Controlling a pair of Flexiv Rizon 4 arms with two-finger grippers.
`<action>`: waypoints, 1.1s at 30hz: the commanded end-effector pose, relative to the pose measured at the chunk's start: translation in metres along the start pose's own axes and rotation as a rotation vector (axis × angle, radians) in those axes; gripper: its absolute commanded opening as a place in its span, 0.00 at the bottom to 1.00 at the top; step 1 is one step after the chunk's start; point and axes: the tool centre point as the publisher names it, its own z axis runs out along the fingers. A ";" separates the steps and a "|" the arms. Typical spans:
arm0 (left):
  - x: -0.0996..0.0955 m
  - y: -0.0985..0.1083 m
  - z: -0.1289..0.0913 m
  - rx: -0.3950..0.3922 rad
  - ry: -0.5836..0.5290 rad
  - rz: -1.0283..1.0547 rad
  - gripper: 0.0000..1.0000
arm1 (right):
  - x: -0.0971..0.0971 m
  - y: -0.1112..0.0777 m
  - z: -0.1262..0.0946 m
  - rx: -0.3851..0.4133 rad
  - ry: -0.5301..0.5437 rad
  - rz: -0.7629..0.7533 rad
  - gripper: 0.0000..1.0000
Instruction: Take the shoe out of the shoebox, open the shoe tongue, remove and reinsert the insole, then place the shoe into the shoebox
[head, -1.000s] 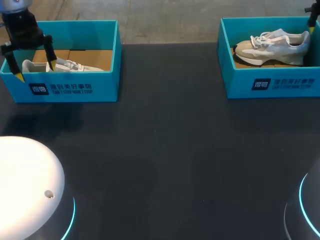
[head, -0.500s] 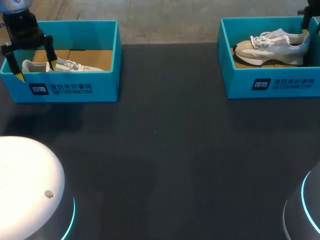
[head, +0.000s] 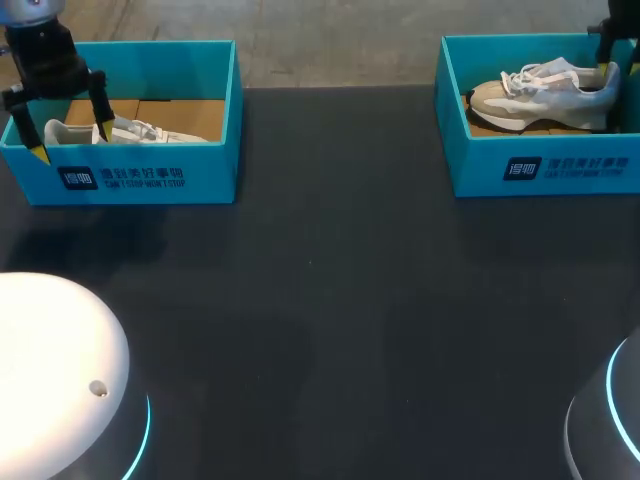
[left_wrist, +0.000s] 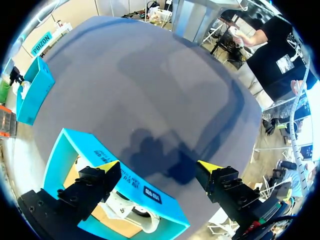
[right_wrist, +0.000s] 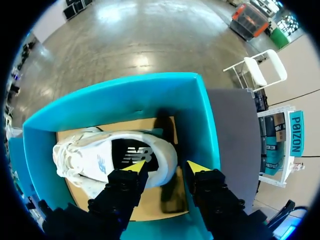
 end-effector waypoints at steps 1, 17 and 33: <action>0.001 0.000 0.000 -0.002 -0.002 0.001 1.00 | 0.002 0.009 0.010 0.017 -0.006 -0.001 0.48; 0.001 0.000 0.000 -0.002 -0.002 0.001 1.00 | -0.002 0.010 0.032 0.051 -0.033 0.005 0.53; 0.001 0.000 0.000 -0.002 -0.002 0.001 1.00 | 0.003 -0.001 0.046 0.090 -0.039 -0.005 0.63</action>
